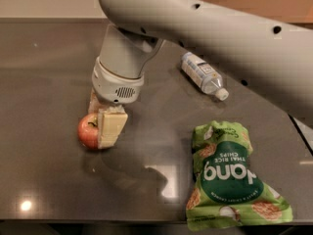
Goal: Move apple near blue plastic bottle
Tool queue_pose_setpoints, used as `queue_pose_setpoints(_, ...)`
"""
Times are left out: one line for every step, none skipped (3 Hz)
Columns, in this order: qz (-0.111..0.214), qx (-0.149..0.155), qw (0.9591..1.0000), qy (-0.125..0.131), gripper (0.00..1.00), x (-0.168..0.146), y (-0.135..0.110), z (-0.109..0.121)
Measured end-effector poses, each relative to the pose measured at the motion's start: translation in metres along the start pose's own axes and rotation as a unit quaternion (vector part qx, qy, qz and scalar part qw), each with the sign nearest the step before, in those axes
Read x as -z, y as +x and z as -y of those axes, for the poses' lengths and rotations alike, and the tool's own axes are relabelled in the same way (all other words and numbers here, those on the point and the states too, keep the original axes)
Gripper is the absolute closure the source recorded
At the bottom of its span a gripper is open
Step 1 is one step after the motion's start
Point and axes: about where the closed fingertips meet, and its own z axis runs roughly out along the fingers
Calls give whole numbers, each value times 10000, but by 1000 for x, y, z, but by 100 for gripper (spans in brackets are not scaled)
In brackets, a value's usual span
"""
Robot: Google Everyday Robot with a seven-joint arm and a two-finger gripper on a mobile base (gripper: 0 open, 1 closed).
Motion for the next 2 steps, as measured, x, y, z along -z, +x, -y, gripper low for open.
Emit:
queue_pose_setpoints(-80,-141,9996,228,100,42,13,21)
queue_pose_setpoints(-105,-299,9984,461,100,84,30,44)
